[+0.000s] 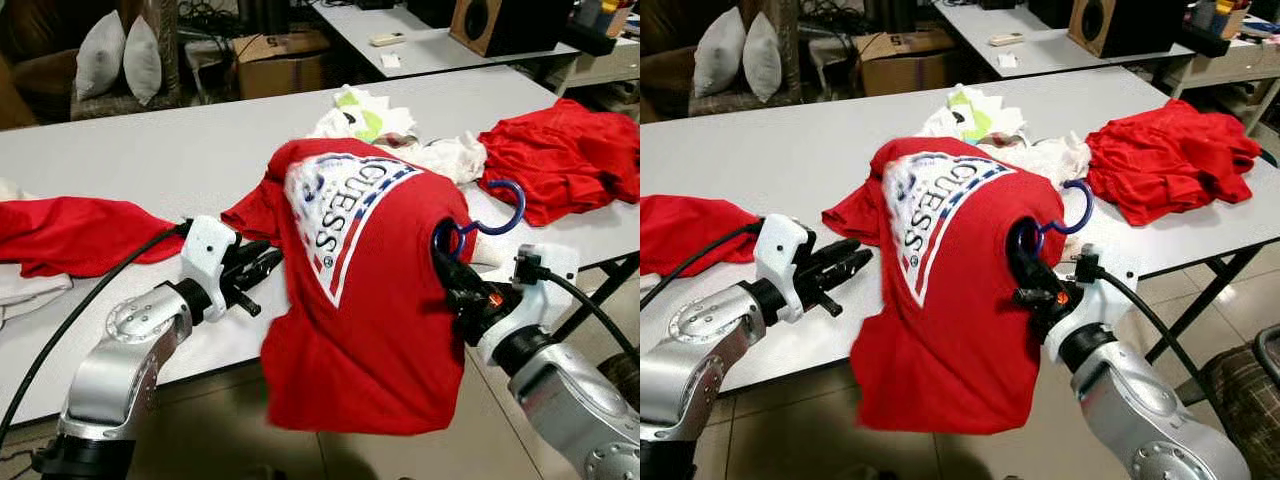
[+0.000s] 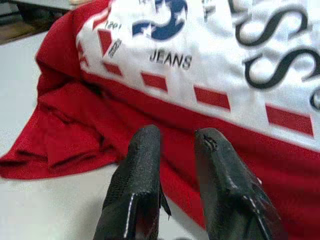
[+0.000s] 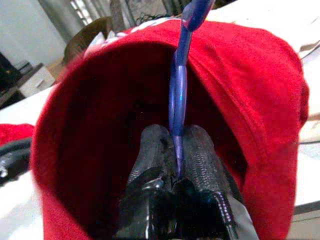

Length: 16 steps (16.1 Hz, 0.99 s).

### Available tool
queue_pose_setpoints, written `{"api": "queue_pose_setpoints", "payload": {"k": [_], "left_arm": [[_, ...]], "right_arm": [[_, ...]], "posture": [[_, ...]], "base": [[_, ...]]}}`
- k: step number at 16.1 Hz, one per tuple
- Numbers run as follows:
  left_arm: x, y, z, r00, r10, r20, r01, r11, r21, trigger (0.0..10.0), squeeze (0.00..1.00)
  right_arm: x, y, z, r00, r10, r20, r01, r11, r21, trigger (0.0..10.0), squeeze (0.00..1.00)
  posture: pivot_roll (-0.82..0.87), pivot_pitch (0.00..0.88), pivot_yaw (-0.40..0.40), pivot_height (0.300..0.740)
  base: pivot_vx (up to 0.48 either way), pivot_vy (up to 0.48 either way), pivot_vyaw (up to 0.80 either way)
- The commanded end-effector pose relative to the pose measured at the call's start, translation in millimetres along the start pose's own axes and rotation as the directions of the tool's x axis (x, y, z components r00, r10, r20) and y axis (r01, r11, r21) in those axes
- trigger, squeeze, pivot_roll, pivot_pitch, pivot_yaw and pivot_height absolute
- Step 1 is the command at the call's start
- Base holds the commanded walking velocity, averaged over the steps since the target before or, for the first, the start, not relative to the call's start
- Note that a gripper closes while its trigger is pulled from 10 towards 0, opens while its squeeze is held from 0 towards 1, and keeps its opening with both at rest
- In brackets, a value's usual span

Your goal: Hang hanger

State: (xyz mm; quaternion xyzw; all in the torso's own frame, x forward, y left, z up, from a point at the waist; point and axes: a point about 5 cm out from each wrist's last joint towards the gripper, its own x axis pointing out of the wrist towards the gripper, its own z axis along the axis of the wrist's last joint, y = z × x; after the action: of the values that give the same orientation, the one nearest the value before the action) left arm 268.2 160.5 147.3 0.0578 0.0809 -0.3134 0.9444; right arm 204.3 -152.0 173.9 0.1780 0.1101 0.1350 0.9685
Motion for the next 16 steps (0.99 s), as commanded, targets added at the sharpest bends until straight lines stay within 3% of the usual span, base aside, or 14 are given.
{"api": "queue_pose_setpoints", "payload": {"k": [1,4,10,13,16], "left_arm": [[-2.3,-1.3,2.0,1.000,0.015,-0.002,-0.015,1.000,0.007,10.0,0.00],[-3.8,-2.4,1.4,1.000,0.027,-0.009,-0.027,1.000,0.011,10.0,0.00],[-0.6,-8.7,1.0,1.000,0.010,-0.014,-0.010,1.000,0.017,10.0,0.00],[-1.1,-8.2,1.5,1.000,0.010,-0.014,-0.010,1.000,0.021,10.0,0.00],[-2.3,-8.6,2.4,1.000,0.004,-0.012,-0.004,1.000,0.025,10.0,0.00]], "right_arm": [[-4.0,4.7,1.7,1.000,0.020,0.012,-0.019,0.999,-0.050,10.0,0.00],[-7.0,0.3,-8.6,1.000,-0.013,-0.021,0.011,0.995,-0.099,10.0,0.00],[-4.2,-4.3,-6.0,0.998,-0.049,0.044,0.054,0.992,-0.117,10.0,0.00],[-4.1,-0.5,0.1,0.997,-0.007,0.079,0.018,0.989,-0.145,10.0,0.00],[-7.7,2.1,2.0,0.997,0.072,0.041,-0.061,0.973,-0.223,10.0,0.00]], "posture": [[-0.08,0.000,0.043,0.740],[-0.08,0.000,0.044,0.740],[-0.07,0.000,0.049,0.740],[-0.07,0.000,0.049,0.740],[-0.07,0.000,0.045,0.740]], "base": [[0.000,0.000,0.00],[-0.274,0.000,0.00],[-0.268,0.000,0.00],[-0.081,0.000,0.00],[0.000,0.000,0.00]]}}
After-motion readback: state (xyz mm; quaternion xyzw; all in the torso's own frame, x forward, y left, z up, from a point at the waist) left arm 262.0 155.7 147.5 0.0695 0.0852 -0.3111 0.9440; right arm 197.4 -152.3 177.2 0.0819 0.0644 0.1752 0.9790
